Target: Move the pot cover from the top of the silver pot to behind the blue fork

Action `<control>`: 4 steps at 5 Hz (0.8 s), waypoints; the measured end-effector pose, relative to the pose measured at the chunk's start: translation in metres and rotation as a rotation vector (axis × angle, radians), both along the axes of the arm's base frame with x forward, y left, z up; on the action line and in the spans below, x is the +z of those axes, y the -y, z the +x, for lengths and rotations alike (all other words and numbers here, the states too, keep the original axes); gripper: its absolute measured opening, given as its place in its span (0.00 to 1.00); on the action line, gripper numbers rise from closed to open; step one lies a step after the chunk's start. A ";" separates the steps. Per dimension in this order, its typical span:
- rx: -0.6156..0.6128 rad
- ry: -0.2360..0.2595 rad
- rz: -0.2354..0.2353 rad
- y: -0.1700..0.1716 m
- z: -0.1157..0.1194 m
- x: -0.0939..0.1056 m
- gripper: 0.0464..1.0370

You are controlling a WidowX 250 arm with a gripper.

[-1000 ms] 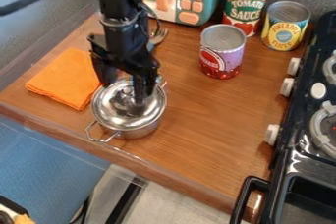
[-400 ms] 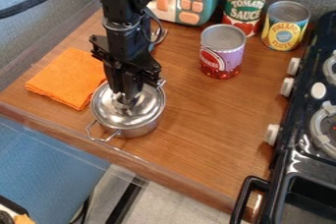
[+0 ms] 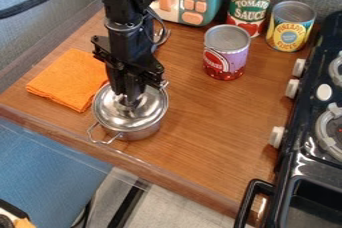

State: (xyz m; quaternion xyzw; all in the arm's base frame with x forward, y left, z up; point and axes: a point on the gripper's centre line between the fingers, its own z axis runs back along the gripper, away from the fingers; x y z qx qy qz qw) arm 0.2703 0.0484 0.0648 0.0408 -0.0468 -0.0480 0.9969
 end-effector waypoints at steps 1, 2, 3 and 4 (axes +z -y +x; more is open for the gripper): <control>0.011 -0.009 -0.022 -0.001 0.002 0.006 0.23; 0.047 0.037 -0.046 -0.009 0.018 0.025 0.23; 0.075 0.058 -0.044 -0.022 0.032 0.038 0.23; 0.141 0.056 -0.030 -0.045 0.053 0.036 0.23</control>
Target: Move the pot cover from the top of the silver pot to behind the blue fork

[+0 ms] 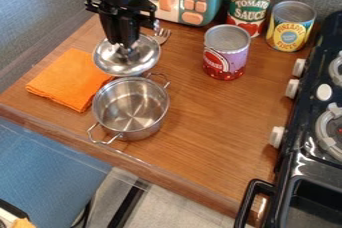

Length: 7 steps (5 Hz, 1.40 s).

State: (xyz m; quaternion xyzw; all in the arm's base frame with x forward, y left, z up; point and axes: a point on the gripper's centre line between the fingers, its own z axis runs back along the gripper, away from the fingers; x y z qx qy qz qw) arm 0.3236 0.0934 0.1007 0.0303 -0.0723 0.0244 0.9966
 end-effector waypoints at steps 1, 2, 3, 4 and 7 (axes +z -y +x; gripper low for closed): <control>0.094 -0.007 0.006 -0.032 0.023 -0.006 0.23; 0.163 -0.036 0.005 -0.059 0.043 -0.019 0.23; 0.199 -0.051 0.028 -0.074 0.058 -0.027 0.23; 0.223 -0.072 0.035 -0.082 0.070 -0.042 0.23; 0.266 -0.066 0.063 -0.093 0.085 -0.054 0.26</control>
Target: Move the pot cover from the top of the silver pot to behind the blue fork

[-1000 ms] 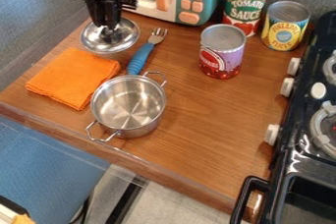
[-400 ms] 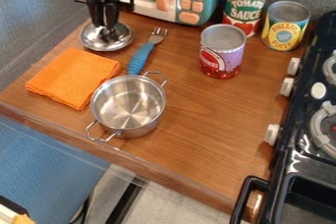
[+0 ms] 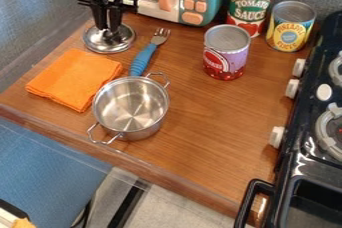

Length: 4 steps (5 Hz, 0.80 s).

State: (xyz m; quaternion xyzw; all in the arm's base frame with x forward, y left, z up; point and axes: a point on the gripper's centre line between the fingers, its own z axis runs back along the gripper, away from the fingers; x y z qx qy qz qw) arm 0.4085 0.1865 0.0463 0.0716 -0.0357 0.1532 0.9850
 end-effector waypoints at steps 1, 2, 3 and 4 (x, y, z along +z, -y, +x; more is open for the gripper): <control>-0.025 0.003 0.002 0.000 0.001 0.000 0.55; -0.070 -0.012 -0.002 0.002 -0.002 -0.006 0.86; -0.118 0.026 0.008 0.005 -0.004 0.010 0.98; -0.145 0.045 0.012 0.010 -0.010 0.022 0.97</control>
